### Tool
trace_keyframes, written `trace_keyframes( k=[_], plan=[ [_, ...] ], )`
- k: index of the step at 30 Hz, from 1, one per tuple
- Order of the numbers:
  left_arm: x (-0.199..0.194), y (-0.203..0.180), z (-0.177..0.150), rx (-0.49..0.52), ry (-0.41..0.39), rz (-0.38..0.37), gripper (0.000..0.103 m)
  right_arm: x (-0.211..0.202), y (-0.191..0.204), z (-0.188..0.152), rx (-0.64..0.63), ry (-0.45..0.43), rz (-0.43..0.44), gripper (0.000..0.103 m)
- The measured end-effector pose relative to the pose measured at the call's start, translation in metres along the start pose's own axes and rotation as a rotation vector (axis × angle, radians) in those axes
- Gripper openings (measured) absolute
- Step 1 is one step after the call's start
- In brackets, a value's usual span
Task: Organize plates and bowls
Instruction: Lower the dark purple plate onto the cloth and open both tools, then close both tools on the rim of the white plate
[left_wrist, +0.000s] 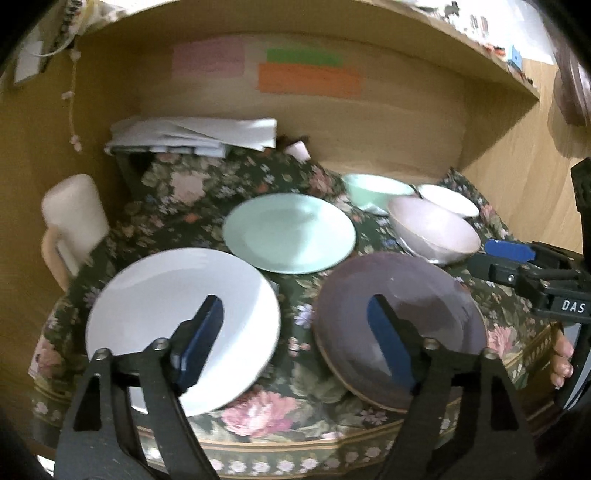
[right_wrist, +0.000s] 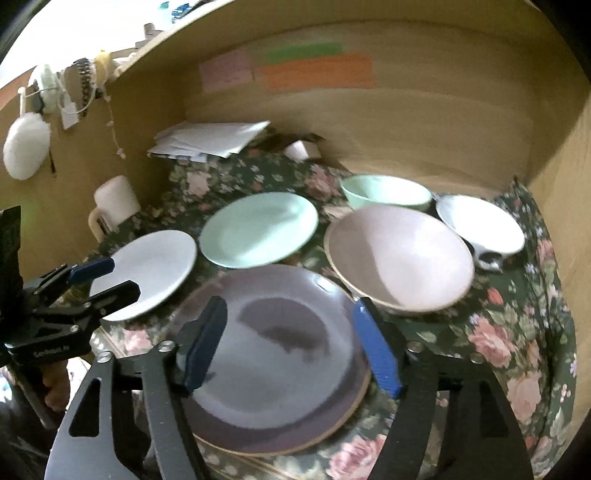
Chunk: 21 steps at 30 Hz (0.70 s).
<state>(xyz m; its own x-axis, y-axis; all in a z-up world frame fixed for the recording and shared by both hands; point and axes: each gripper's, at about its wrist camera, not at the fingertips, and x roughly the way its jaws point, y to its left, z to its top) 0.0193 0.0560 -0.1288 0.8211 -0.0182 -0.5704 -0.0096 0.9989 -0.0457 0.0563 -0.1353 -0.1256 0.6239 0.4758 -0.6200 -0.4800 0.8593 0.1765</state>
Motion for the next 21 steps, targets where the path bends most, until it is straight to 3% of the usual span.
trace_keyframes(
  k=[8,21],
  plan=[
    [-0.010,0.045,-0.003,-0.050,-0.025,0.077,0.091,0.019,0.038,0.015,-0.063,0.001,0.048,0.076],
    [-0.008,0.118,-0.028,-0.125,0.025,0.188,0.091,0.078,0.090,0.029,-0.137,0.079,0.134,0.076]
  ],
)
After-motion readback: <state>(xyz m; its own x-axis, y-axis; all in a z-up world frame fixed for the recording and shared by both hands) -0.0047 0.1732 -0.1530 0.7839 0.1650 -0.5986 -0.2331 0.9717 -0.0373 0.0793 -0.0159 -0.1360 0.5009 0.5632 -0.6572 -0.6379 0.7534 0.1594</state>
